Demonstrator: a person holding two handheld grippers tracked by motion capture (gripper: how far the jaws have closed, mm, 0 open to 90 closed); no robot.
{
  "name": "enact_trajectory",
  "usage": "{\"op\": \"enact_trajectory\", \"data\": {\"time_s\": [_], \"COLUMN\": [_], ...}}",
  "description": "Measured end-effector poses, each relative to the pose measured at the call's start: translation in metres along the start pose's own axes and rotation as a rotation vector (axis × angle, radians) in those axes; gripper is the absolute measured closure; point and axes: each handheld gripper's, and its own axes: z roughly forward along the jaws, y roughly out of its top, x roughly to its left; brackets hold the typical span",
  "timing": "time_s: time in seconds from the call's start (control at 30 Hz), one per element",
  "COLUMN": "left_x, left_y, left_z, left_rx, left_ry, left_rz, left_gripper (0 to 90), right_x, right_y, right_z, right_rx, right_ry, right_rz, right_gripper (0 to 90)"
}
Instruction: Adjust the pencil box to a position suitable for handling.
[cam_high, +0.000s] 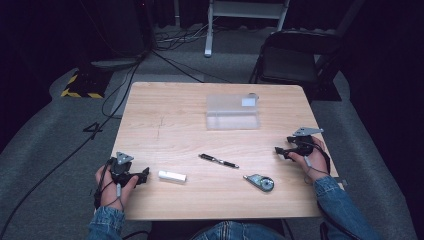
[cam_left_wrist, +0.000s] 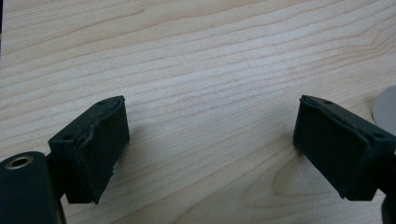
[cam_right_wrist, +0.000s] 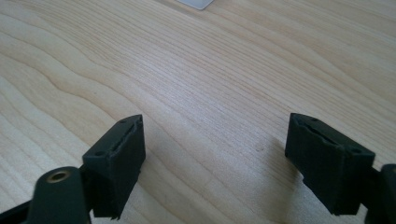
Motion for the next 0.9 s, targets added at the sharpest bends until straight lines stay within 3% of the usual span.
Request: {"op": "enact_trajectory", "data": {"time_s": [0.1, 0.43, 0.9], "left_x": [0.0, 0.0, 0.0], "left_y": [0.0, 0.001, 0.001], "left_z": [0.0, 0.001, 0.001], "left_rx": [0.0, 0.001, 0.001], "left_ry": [-0.001, -0.002, 0.0], "left_rz": [0.0, -0.003, -0.002], "left_gripper": [10.7, 10.1, 10.2], "right_x": [0.001, 0.002, 0.011], "right_y": [0.003, 0.008, 0.032], "right_z": [0.0, -0.001, -0.014], "right_rx": [0.013, 0.031, -0.018], "right_ry": [0.01, 0.035, 0.098], "right_rz": [-0.008, -0.037, -0.068], "right_gripper": [28.4, 34.9, 39.8]}}
